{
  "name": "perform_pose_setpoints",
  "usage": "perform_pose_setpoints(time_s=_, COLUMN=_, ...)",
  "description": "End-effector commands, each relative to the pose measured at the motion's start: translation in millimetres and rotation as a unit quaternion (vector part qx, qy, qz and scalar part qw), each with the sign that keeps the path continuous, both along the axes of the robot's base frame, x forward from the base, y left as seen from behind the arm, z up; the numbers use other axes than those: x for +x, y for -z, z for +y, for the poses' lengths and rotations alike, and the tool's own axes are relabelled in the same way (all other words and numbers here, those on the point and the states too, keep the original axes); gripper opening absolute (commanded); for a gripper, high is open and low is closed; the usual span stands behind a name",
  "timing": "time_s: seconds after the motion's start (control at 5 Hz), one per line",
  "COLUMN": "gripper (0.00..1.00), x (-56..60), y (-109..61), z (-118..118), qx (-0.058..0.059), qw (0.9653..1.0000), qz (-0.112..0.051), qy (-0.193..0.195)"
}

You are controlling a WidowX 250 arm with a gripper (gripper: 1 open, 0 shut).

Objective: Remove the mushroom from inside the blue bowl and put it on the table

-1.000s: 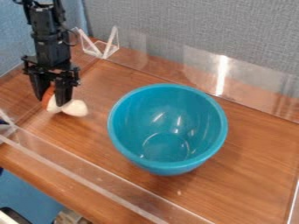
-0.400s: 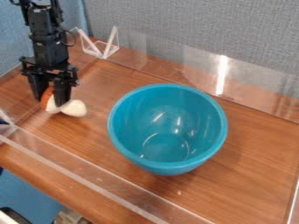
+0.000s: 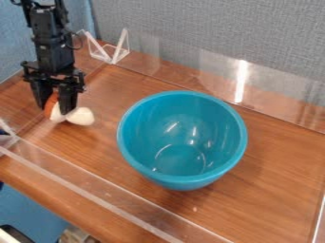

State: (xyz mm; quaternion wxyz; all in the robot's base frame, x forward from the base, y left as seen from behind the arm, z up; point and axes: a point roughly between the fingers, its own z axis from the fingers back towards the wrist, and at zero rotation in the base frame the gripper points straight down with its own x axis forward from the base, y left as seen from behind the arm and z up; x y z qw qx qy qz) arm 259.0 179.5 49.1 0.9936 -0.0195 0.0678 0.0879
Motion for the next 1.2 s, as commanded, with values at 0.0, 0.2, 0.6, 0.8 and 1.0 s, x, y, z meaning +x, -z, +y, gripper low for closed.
perform_pose_setpoints(time_s=0.0, gripper=0.0, x=4.1, y=-14.1, z=9, qx=0.014, qw=0.9995, qz=-0.024, qy=-0.014)
perform_pose_setpoints(time_s=0.2, gripper=0.0, x=3.8, y=-14.9, z=7, qx=0.014, qw=0.9994, qz=-0.024, qy=-0.018)
perform_pose_setpoints(time_s=0.6, gripper=0.0, x=3.0, y=-17.3, z=3, qx=0.014, qw=0.9992, qz=-0.027, qy=-0.027)
perform_pose_setpoints(time_s=0.8, gripper=1.0, x=0.8, y=-22.7, z=3, qx=0.011, qw=0.9989, qz=-0.034, qy=-0.029)
perform_pose_setpoints(time_s=1.0, gripper=1.0, x=-4.9, y=-38.3, z=2, qx=0.011, qw=0.9978, qz=-0.058, qy=-0.029)
